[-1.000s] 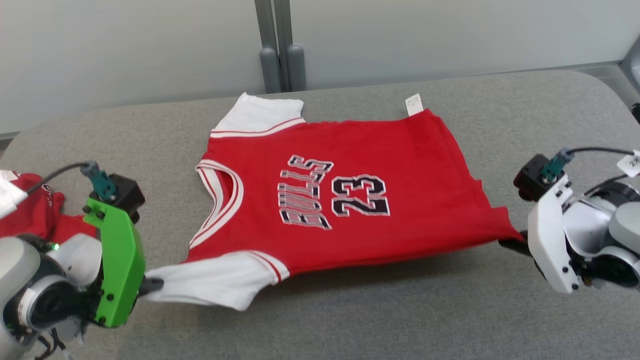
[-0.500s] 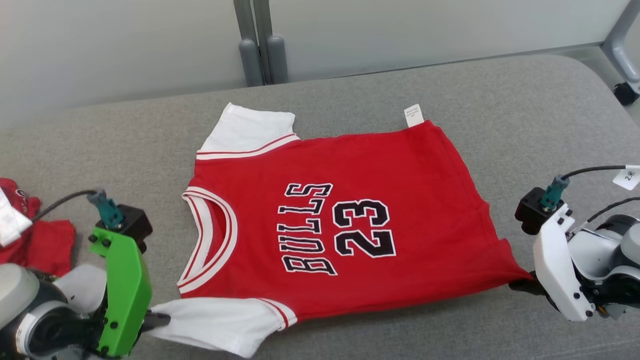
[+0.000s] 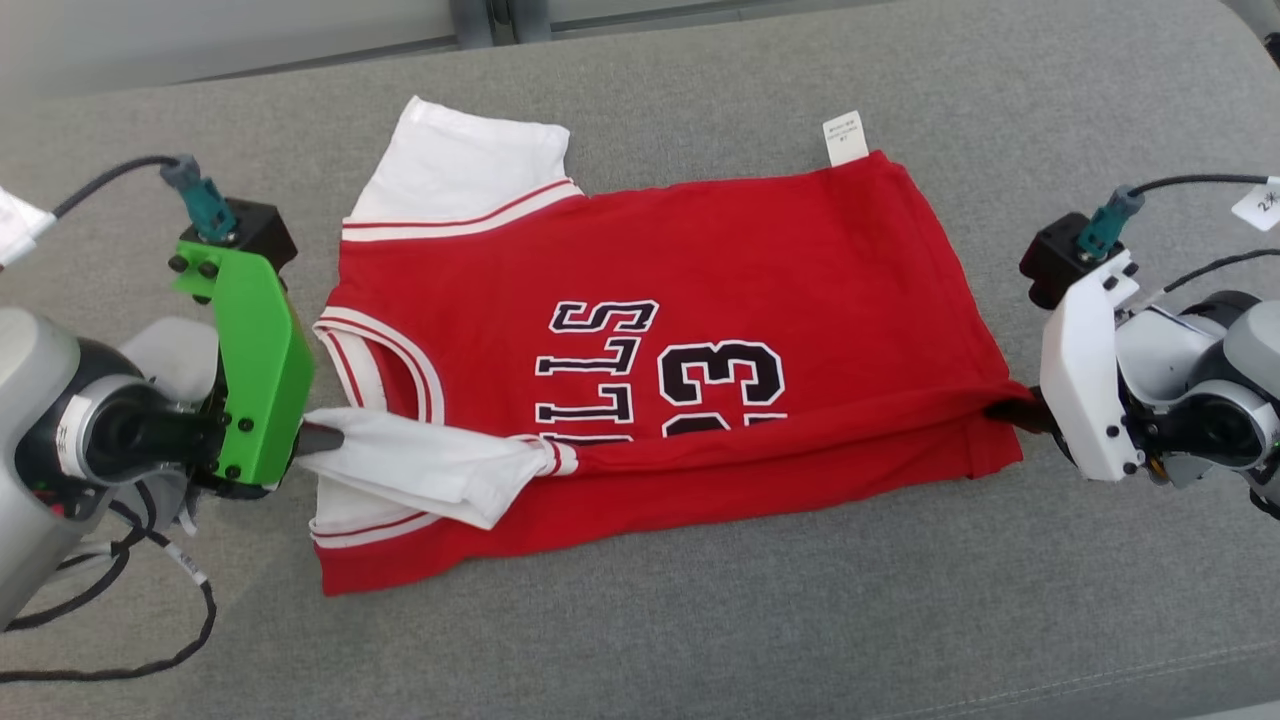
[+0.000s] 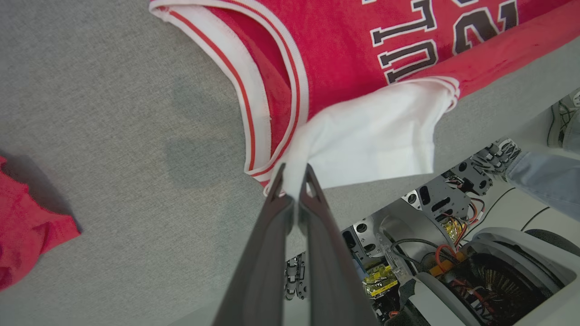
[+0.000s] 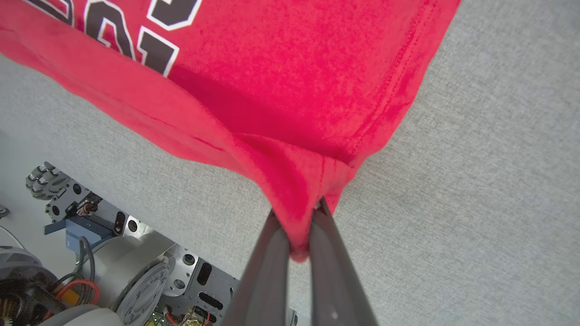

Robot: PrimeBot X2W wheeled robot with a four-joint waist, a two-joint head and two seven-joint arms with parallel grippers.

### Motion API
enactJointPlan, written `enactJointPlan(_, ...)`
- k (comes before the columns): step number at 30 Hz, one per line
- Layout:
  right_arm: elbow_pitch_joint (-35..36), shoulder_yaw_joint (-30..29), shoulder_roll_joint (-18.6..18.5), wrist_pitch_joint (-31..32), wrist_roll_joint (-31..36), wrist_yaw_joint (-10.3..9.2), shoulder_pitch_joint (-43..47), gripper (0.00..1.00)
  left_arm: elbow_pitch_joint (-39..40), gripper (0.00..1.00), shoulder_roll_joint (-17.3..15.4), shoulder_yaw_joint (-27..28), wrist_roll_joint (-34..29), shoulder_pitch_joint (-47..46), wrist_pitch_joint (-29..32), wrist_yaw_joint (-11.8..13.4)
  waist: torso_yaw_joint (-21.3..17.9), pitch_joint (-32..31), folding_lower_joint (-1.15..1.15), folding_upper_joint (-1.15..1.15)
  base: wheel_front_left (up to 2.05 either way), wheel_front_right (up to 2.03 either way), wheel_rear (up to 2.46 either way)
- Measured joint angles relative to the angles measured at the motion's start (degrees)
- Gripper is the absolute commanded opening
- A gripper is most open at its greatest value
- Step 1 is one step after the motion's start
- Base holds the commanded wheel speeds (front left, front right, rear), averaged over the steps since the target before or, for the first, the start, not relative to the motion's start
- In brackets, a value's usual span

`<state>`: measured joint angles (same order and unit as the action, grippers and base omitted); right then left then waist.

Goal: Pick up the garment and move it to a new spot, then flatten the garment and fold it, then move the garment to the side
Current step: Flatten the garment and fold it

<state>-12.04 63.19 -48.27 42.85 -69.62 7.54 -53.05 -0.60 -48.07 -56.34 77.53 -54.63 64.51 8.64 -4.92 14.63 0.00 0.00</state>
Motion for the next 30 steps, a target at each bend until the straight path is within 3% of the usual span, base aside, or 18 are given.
enactJointPlan(3, -2.47, -0.74, 2.09, -0.55, 0.35, -0.01, -0.94, 0.0, -3.82, 0.0, 2.37, 0.19, -0.05, -1.4, -0.26, -0.58, -0.25, 1.84, 0.0, 0.0, 0.0, 0.0, 0.0)
enactJointPlan(4, -3.1, -0.82, 2.85, -0.67, 0.48, -0.01, -1.23, 0.12, -5.05, 0.0, 3.19, 0.19, -0.08, -1.56, -0.53, -0.92, -0.35, 2.36, 0.0, 0.0, 0.0, 0.0, 0.0)
enactJointPlan(5, -3.7, -0.9, 3.39, -0.87, 0.69, -0.01, -1.36, 0.39, -6.0, 0.45, 3.8, 0.23, -0.23, -1.66, -1.19, -1.2, -0.43, 2.73, 0.0, 0.0, 0.0, 0.0, 0.0)
enactJointPlan(6, -4.42, -0.97, 3.99, -1.54, 1.16, -0.01, -1.47, 0.58, -7.24, 1.0, 4.3, 0.37, -0.66, -1.81, -2.0, -1.63, -0.55, 3.1, 0.0, 0.0, 0.0, 0.0, 0.0)
enactJointPlan(7, -4.97, -1.11, 4.41, -2.32, 1.47, -0.01, -1.55, 1.0, -8.38, 1.0, 4.69, 0.57, -0.74, -1.91, -2.7, -1.83, -0.68, 3.34, 0.0, 0.0, 0.0, 0.0, 0.0)
enactJointPlan(12, -6.8, -2.48, 5.79, -6.75, 1.71, -0.01, -1.22, 1.0, -12.07, 1.0, 6.36, 1.9, -0.74, -1.75, -7.26, -4.54, -1.01, 2.54, 0.0, 0.0, 0.0, 0.0, 0.0)
enactJointPlan(16, -6.75, -5.75, 5.94, -13.93, 0.67, -0.01, 0.1, 1.0, -12.83, 1.0, 6.76, 3.5, -1.18, -0.64, -13.05, -7.23, -0.76, 0.6, 0.0, 0.0, 0.0, 0.0, 0.0)
enactJointPlan(20, -6.02, -8.84, 5.32, -22.36, 0.41, -0.01, 3.24, 1.0, -12.49, 1.0, 6.01, 4.46, -6.59, 1.38, -23.24, -8.61, -0.35, -1.81, 0.0, 0.0, 0.0, 0.0, 0.0)
enactJointPlan(24, -5.41, -12.23, 4.69, -33.41, 3.79, -0.02, 6.86, 1.0, -11.34, 1.0, 5.33, 6.02, -11.6, 5.33, -35.94, -7.69, 0.09, -4.29, 0.0, 0.0, 0.0, 0.0, 0.0)
enactJointPlan(30, -6.89, -19.03, 6.67, -48.94, 9.92, -0.02, 13.99, 1.0, -7.84, 1.0, 4.35, 8.33, -17.85, 13.43, -53.77, -2.48, 0.62, -7.8, 0.0, 0.0, 0.0, 0.0, 0.0)
